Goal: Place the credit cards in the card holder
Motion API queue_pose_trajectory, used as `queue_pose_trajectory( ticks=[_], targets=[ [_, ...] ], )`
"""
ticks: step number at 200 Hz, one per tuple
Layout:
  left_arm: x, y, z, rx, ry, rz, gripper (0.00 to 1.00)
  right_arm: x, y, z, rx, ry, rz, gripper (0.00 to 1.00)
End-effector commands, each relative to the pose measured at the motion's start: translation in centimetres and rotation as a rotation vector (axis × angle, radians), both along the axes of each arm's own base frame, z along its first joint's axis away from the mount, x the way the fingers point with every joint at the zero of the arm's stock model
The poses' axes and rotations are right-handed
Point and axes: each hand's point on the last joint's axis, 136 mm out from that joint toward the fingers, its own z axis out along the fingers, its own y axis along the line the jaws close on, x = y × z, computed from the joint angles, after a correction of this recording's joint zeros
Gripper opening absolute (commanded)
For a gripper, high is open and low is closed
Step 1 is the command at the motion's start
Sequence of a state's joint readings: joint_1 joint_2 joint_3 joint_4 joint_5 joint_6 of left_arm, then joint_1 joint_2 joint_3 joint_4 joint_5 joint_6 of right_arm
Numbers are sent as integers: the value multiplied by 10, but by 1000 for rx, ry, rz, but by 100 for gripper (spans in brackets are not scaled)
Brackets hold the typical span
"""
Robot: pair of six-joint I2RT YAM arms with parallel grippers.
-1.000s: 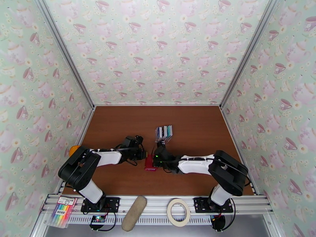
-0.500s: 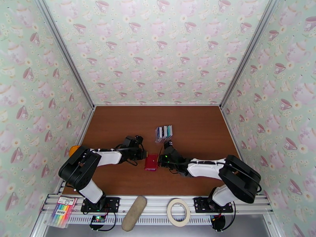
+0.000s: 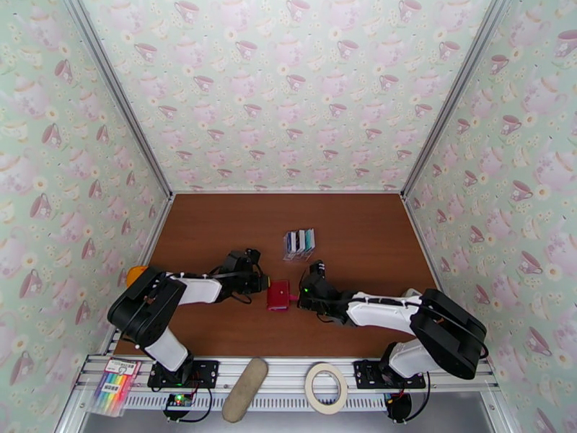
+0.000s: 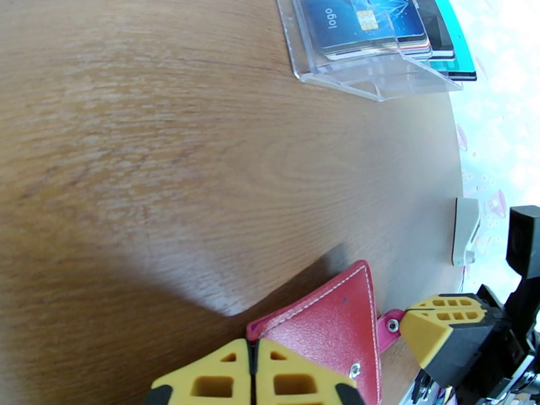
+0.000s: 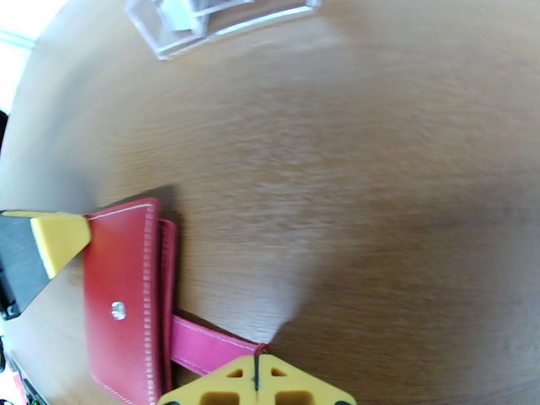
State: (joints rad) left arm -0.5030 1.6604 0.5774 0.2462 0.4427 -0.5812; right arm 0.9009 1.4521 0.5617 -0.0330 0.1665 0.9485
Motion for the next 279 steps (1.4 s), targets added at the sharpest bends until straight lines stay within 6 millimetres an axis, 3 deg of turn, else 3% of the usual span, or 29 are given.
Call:
queue_pose_trajectory(
  ticks=[1,27,69,96,139,183,215,251,279],
  targets=[
    [-34,16,-34,82,148,0,5,-7,-30,-20,-118,39,-61,2],
    [-37,15,-36,77,153,-2,5,-7,-33,-27,-156,55,-66,4],
    [-38,13,-36,75,153,-9,5,-6,-33,-31,-219,65,-58,15],
    [-37,13,-36,79,152,-9,5,-5,-34,-28,-294,52,-54,24],
    [-32,10,-27,76,137,-20,6,-3,-29,-12,-316,12,-37,27],
    [-24,2,-4,51,102,-40,14,-1,-1,40,-176,-105,35,35],
    [-18,-1,13,51,78,-57,24,-5,18,62,-106,-140,98,35],
    [-22,0,21,51,73,-62,33,-10,47,65,-15,-121,196,35],
    [-29,2,24,47,74,-62,31,-11,62,51,4,-84,234,35]
  ],
)
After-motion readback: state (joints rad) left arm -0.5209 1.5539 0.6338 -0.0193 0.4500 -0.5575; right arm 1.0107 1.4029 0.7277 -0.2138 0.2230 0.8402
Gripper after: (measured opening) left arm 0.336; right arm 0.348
